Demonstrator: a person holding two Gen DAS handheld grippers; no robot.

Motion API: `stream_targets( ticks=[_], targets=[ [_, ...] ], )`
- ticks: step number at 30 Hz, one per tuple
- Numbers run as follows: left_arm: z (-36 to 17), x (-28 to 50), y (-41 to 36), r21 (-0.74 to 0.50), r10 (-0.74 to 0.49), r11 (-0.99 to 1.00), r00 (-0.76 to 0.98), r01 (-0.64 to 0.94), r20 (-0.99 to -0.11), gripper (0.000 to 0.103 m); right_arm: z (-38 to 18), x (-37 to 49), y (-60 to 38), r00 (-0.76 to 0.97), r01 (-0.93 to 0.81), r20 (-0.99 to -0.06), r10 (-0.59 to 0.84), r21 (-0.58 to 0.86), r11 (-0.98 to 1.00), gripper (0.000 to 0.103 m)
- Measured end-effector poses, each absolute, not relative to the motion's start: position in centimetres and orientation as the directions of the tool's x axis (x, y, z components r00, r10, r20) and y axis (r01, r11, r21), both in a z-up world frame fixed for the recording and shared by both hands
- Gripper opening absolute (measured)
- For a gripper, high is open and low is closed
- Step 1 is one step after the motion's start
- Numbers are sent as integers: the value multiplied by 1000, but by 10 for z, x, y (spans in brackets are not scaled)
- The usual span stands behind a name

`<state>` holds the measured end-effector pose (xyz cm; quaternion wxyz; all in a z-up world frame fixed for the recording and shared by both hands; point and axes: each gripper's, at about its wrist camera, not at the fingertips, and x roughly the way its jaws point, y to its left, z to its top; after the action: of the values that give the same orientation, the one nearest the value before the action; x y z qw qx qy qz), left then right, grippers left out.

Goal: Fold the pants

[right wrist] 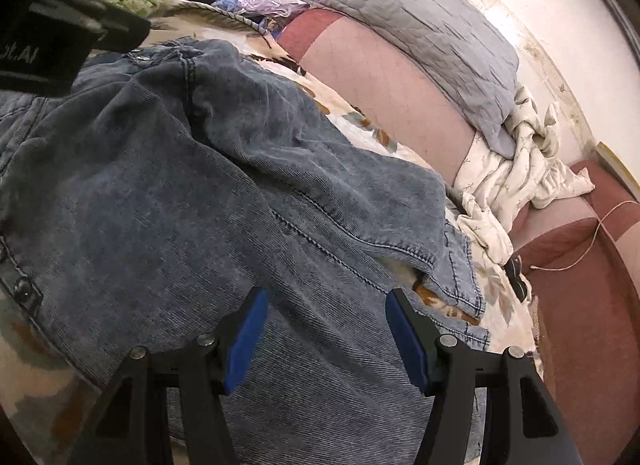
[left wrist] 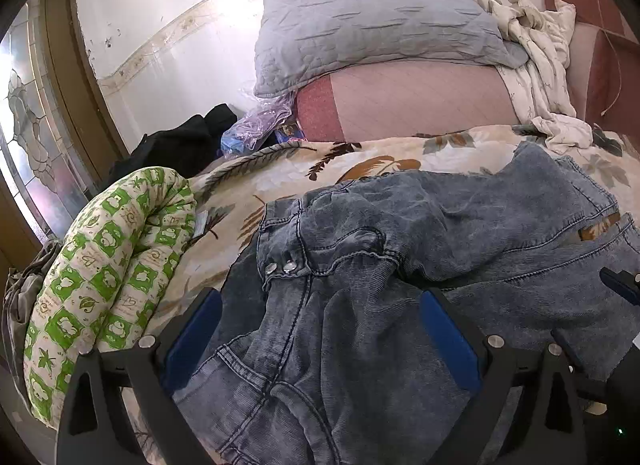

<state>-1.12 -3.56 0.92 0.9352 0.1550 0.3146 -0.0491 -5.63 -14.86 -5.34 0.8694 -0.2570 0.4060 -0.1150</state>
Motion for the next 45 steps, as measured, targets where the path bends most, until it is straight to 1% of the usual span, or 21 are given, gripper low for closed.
stream_targets(
  ticks=[18,22,25,30,32,34,36,38,41,42,43,45],
  targets=[
    [9,-11,-37,258,9,948,797,186,-605,99,-58,-52,-149,634,-19,-658,-405,-537,843,65],
    [9,-3,-25,216,-5,959,774,183,-633,99,-56,-51,-153,626,-19,-680,-381,-502,865,65],
    [12,11,-3,181,18,975,764,130,-645,99,-49,-49,-168,613,11,-709,-349,-434,901,65],
    [5,38,49,118,90,993,734,-13,-673,99,-35,-47,-206,598,100,-741,-306,-310,945,65],
    [0,46,65,92,92,995,727,-40,-681,99,-27,-47,-226,596,153,-742,-307,-270,951,65],
    [-7,52,76,104,125,992,733,-74,-669,99,-22,-46,-245,595,204,-735,-325,-253,946,65],
    [-21,63,87,98,131,991,705,-87,-697,99,-20,-47,-271,601,266,-728,-330,-207,941,66],
    [-28,79,95,89,126,992,665,-90,-736,99,-25,-46,-298,598,326,-730,-331,-156,932,73],
    [-20,111,100,75,107,994,649,-76,-753,99,-39,-41,-341,567,398,-778,-272,-30,917,73],
    [-17,124,100,84,112,994,643,-74,-758,99,-42,-34,-353,550,407,-796,-254,-10,914,73],
    [-15,136,99,100,124,992,633,-74,-764,99,-42,-28,-361,545,407,-802,-246,-4,914,73],
    [-14,175,92,121,127,991,602,-51,-788,99,-35,-8,-388,553,414,-807,-204,53,909,73]
  ],
)
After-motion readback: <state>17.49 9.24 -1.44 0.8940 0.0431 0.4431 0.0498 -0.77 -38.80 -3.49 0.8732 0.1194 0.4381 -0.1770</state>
